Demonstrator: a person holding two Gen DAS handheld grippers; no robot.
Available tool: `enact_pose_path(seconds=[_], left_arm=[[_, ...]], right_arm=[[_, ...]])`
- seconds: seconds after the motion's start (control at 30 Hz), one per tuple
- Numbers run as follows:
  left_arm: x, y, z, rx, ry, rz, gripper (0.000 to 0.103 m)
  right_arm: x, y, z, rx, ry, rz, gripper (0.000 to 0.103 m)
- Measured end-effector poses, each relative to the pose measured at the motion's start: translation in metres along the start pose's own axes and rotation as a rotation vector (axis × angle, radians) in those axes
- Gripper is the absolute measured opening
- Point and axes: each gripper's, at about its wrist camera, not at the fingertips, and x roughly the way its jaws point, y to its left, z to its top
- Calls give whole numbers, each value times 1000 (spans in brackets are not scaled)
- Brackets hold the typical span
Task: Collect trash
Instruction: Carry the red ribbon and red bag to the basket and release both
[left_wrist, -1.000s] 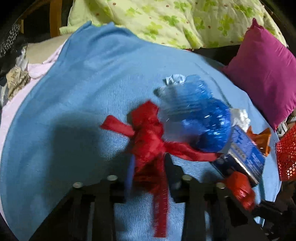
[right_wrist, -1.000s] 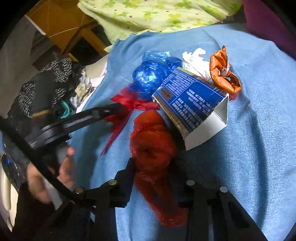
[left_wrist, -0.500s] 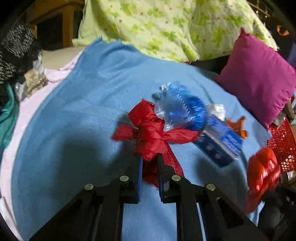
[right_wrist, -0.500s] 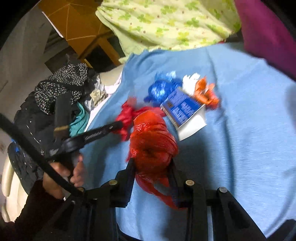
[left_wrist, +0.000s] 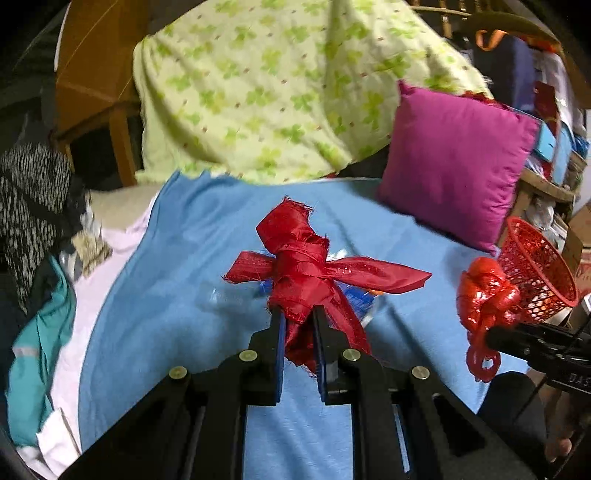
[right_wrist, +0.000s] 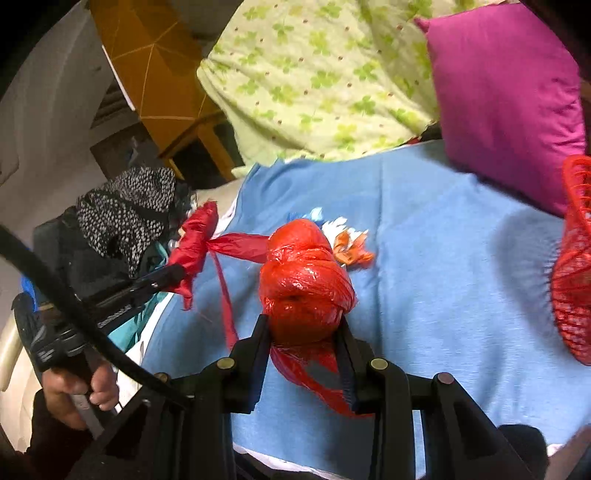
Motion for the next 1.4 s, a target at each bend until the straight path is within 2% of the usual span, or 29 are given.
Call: enact_pose_path(seconds=[0.47, 1.03, 1.4], left_arm=[[-37, -91, 37, 136, -119, -23, 15], [-51, -165, 63, 232, -180, -71, 15], [-51, -211, 72, 268, -187, -136, 15]], right_arm=[[-90, -43, 18, 48, -175, -91, 36], [-162, -100, 29, 150, -318, -175, 36], [-205, -138, 24, 218, -391, -228, 36]])
